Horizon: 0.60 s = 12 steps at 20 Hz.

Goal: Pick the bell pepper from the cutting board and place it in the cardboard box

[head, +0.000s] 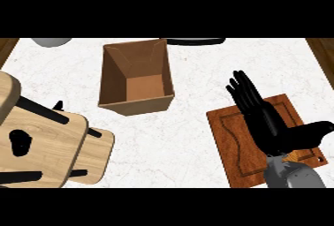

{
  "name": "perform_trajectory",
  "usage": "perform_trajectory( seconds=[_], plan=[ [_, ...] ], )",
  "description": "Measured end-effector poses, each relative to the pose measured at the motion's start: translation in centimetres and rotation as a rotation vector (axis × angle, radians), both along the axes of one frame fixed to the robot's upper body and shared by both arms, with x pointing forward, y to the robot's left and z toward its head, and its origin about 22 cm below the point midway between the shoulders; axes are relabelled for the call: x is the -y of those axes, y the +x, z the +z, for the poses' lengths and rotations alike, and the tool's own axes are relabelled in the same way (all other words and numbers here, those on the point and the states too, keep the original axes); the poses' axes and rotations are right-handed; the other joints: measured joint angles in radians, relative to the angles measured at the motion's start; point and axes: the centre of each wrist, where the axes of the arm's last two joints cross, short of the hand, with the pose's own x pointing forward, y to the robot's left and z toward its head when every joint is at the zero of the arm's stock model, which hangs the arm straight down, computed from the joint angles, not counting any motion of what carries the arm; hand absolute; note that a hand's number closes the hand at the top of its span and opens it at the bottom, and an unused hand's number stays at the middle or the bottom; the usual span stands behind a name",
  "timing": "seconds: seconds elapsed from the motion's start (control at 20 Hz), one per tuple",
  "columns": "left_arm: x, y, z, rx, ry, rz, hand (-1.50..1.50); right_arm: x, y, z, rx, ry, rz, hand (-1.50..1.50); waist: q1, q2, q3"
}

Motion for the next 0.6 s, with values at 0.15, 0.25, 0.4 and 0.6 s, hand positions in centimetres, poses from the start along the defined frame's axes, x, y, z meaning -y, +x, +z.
perform_trajectory(
  seconds=[0.15,0.25,0.4,0.6],
  plan=[
    [1.2,0.4,-1.0,0.009,0.01,-0.035,0.0,0.9,0.8,0.4,0.093,-0.003,-0.045,-1.5,0.001,-0.017,-0.003],
    [1.1,0.9,-1.2,0.035,0.037,-0.04,0.0,2.3,1.7,1.9,0.216,-0.008,-0.091,-1.5,0.004,-0.022,-0.006],
    [1.0,1.3,-1.5,0.058,0.061,-0.048,0.0,6.4,2.3,2.8,0.3,-0.246,-0.246,1.5,-0.01,-0.028,-0.018],
    [1.6,1.7,-2.1,0.078,0.055,-0.082,0.0,8.6,2.3,0.0,0.321,-0.239,-0.522,-1.5,-0.001,-0.028,-0.013]
  ],
)
